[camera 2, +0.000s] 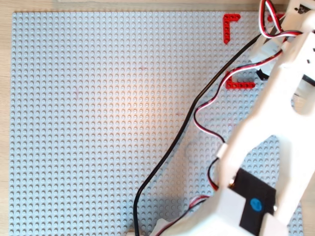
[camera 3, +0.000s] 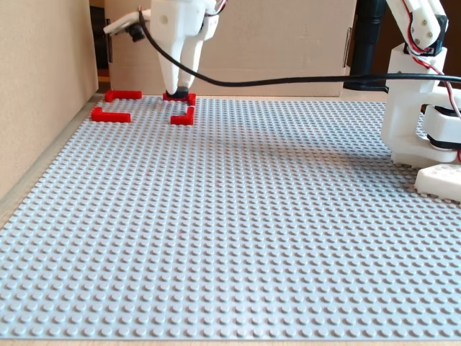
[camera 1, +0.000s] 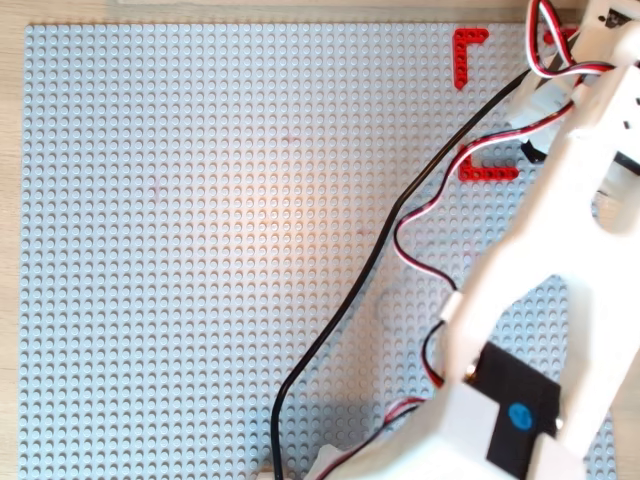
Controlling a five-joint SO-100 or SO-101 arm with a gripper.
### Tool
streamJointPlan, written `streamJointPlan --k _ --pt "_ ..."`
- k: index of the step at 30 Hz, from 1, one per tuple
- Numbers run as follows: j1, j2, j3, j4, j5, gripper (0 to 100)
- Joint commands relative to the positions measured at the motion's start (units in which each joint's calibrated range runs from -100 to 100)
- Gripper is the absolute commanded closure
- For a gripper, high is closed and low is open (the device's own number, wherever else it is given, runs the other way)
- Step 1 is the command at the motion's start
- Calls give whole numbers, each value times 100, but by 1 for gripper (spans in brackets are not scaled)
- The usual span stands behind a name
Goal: Grab the Lego and store it in red box
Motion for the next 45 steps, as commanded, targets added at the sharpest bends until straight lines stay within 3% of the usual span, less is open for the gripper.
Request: streamJointPlan --k 1,10,29,37,45 --pt "-62 -1238 -216 298 16 92" --pt "-627 -2187 -153 815 -31 92" --pt "-464 287 -153 -492 -93 93" --pt "-464 542 -198 -632 -99 92" --pt "-292 525 -226 -597 -99 82"
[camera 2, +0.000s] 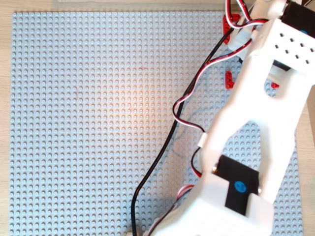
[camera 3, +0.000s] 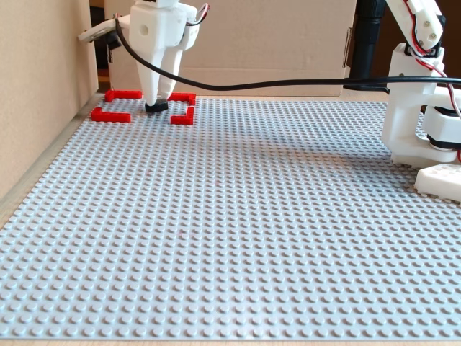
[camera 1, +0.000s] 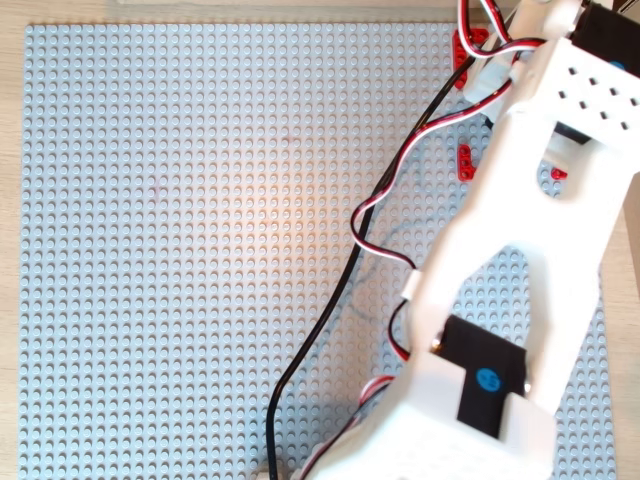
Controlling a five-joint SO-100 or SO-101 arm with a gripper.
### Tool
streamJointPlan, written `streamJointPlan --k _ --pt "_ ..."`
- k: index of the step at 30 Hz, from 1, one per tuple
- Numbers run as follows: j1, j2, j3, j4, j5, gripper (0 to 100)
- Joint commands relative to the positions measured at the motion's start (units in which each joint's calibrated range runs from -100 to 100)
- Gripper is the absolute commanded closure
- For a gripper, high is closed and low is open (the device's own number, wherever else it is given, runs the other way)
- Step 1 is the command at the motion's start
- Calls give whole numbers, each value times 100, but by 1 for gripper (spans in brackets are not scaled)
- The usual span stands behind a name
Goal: Grab the Lego and store it in red box
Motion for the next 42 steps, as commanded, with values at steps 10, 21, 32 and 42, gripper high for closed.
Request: streamJointPlan --k 10,21,32,42 --pt "374 -1389 -226 640 21 91" --pt "-474 -3720 -171 2000 6 94" --pt "-966 -5474 611 2684 21 99" --pt "-1524 -7533 2011 2667 -26 98"
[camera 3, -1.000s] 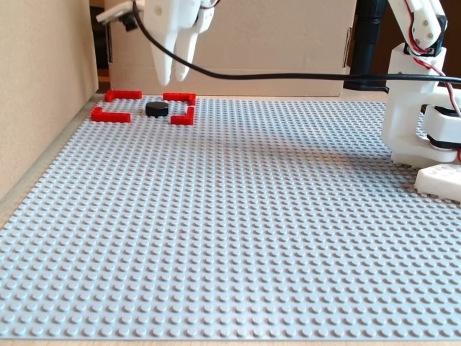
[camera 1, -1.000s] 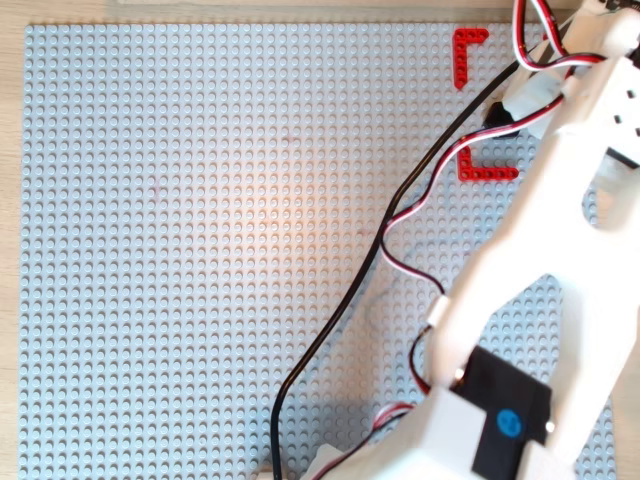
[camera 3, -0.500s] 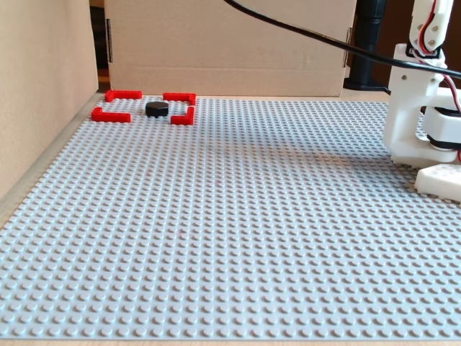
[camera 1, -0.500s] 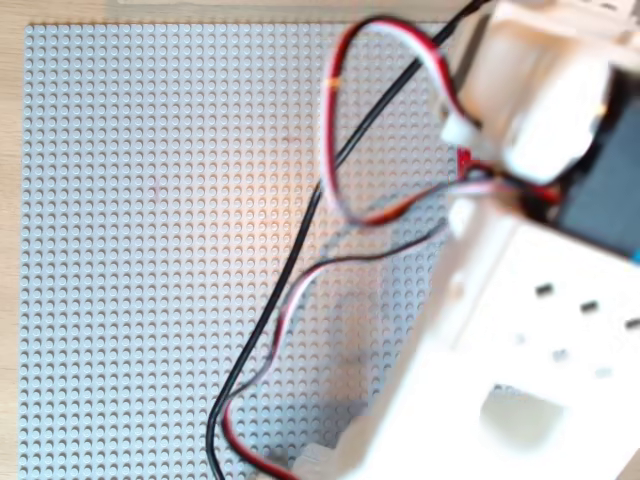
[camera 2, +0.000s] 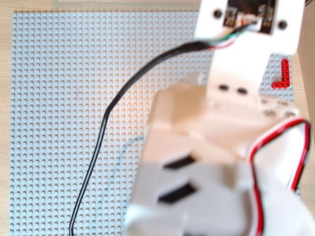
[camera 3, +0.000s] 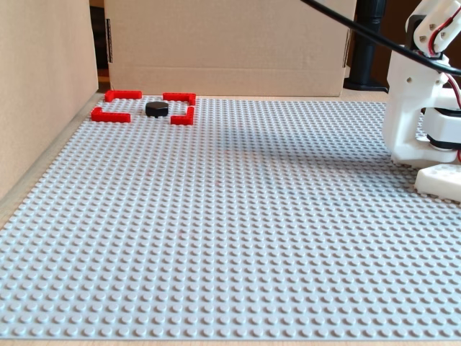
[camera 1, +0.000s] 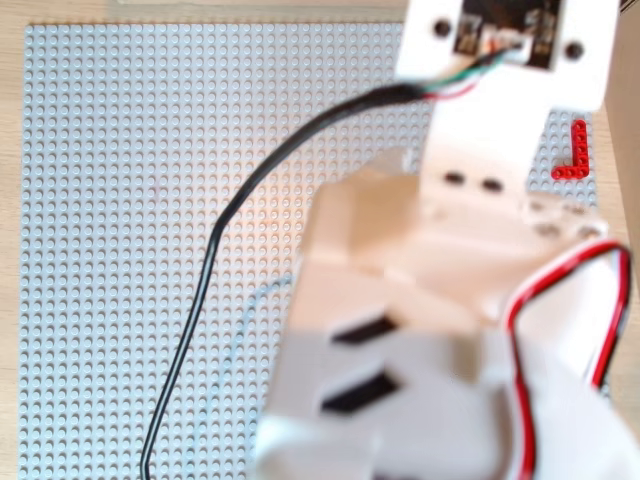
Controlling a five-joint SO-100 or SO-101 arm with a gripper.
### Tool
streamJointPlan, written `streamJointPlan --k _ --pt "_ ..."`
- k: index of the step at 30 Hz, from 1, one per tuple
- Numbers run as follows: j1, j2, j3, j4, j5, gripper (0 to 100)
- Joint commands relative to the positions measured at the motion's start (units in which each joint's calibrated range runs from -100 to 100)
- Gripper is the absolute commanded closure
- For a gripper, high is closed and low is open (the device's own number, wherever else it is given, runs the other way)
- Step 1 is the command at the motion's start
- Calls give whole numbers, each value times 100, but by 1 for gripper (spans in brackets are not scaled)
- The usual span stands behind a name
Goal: Grab the Lego and store it in red box
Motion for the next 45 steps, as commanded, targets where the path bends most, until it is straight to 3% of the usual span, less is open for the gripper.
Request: streamJointPlan --k 1,6,24,45 --pt "-246 -864 421 24 -53 98" --pt "-514 -1737 948 15 -287 98" --pt "-655 -4330 2666 33 -298 98" --pt "-648 -6669 3312 15 -266 98"
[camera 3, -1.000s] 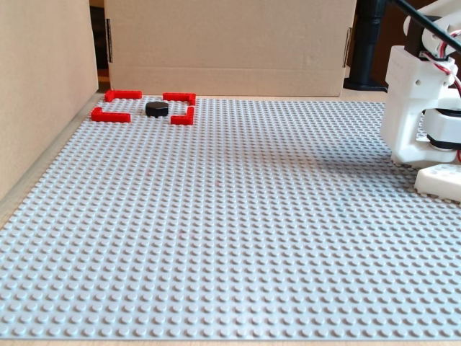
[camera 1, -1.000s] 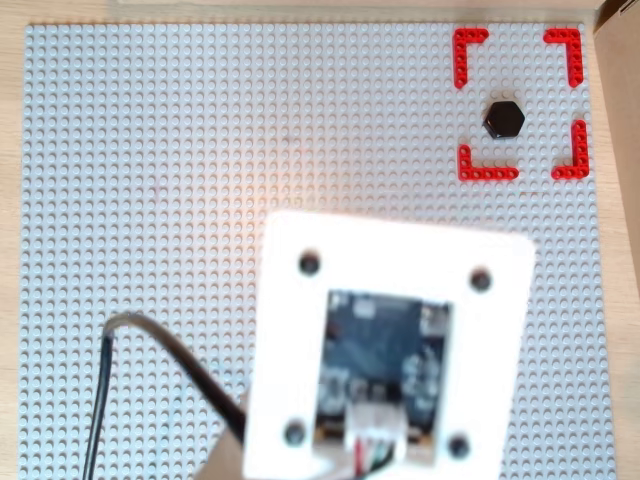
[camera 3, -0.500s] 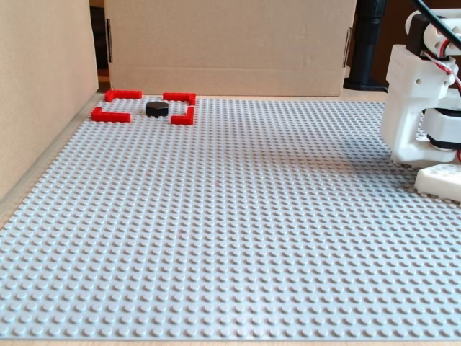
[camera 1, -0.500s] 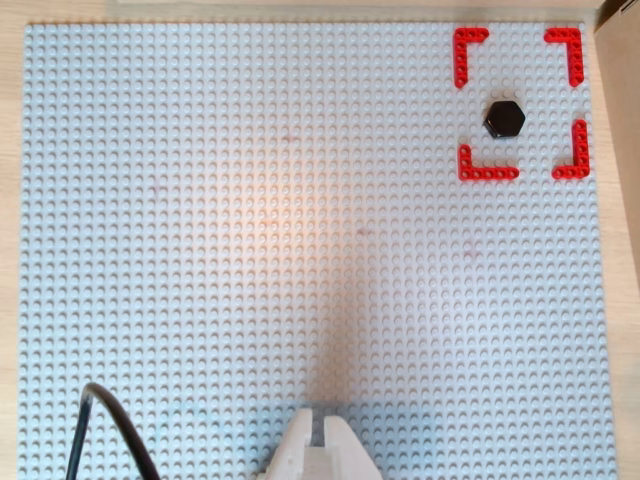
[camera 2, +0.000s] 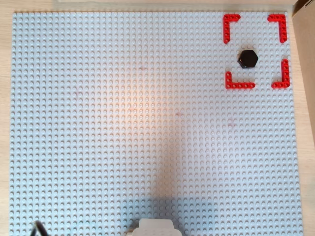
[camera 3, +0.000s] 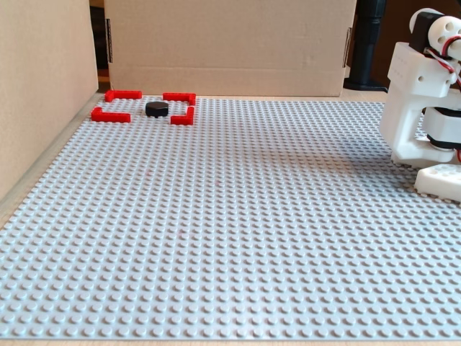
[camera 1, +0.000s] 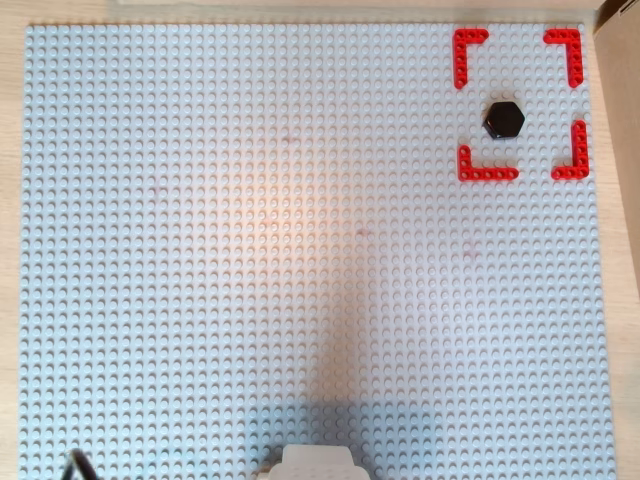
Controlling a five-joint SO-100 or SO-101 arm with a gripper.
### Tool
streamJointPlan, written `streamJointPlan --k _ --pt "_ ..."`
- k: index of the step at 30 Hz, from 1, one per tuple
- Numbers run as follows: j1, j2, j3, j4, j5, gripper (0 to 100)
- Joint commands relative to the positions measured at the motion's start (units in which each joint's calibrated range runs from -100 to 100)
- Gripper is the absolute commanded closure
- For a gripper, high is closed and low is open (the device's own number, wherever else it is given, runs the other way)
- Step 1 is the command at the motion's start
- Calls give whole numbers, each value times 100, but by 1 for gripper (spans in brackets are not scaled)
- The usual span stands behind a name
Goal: Grab the Lego and store it in red box
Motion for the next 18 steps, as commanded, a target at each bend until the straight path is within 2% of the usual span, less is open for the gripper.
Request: streamJointPlan --k 1,18 --pt "-15 -220 -7 -2 26 98" --pt "15 -203 -7 7 16 98"
